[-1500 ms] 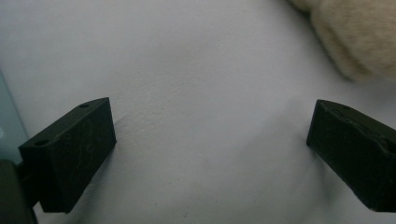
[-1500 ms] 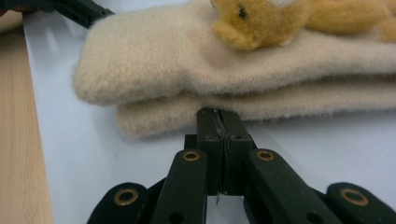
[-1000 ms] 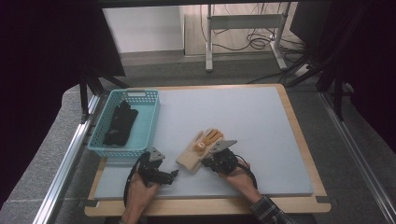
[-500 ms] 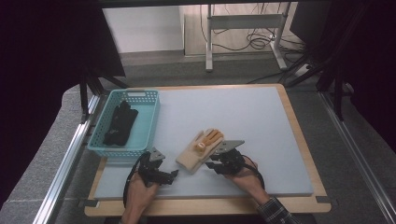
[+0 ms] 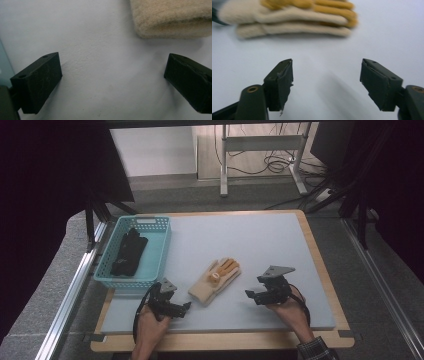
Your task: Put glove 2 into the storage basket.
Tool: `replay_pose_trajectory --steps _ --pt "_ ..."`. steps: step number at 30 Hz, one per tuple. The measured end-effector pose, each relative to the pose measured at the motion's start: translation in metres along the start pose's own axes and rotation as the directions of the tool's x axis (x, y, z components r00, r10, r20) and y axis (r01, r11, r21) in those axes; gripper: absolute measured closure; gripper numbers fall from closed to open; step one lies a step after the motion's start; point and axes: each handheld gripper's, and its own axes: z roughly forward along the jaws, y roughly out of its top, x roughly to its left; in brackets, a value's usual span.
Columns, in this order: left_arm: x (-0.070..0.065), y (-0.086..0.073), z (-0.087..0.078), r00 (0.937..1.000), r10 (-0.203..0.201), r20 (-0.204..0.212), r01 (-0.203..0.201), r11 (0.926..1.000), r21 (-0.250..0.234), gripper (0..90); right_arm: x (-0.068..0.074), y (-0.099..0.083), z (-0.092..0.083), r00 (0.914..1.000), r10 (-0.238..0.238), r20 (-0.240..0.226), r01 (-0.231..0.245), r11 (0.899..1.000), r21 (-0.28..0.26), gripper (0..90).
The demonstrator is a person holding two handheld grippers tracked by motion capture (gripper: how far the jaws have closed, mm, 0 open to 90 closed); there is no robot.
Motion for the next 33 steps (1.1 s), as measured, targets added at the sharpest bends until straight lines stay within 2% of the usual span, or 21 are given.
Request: replay_pose_trajectory --steps 3,7,12,16,20,23,33 --pt "0.0 0.0 0.0 1.0 -0.001 0.001 0.001 1.0 -0.001 1.6 -0.012 -0.011 -0.006 0.9989 0.024 0.041 -0.024 1.0 0.001 21.9" --pt "0.0 0.0 0.0 1.0 -0.005 0.001 0.005 1.0 -0.005 1.5 -0.022 -0.023 -0.011 0.9969 0.055 0.057 -0.054 0.998 -0.011 15.9" --pt "0.0 0.0 0.0 1.0 -0.006 0.001 0.006 1.0 -0.005 1.4 -0.03 -0.035 -0.01 0.9941 0.059 0.091 -0.061 0.998 0.024 9.9" --pt "0.0 0.0 0.001 1.0 -0.005 0.003 0.005 1.0 -0.004 1.2 -0.036 -0.043 -0.008 0.9919 0.073 0.104 -0.076 0.997 0.027 8.0" --pt "-0.001 0.0 0.001 1.0 -0.007 0.003 0.007 1.0 -0.003 0.9 -0.036 -0.044 -0.008 0.9906 0.082 0.109 -0.085 0.996 0.022 8.4" --pt "-0.001 0.0 0.001 1.0 -0.007 0.004 0.007 1.0 -0.003 0.9 -0.032 -0.043 -0.006 0.9876 0.045 0.151 -0.052 0.998 0.039 8.0" --pt "0.0 0.0 0.0 1.0 -0.002 0.008 0.002 1.0 -0.004 1.1 -0.032 -0.044 -0.006 0.9873 0.049 0.151 -0.055 0.998 0.036 8.0"
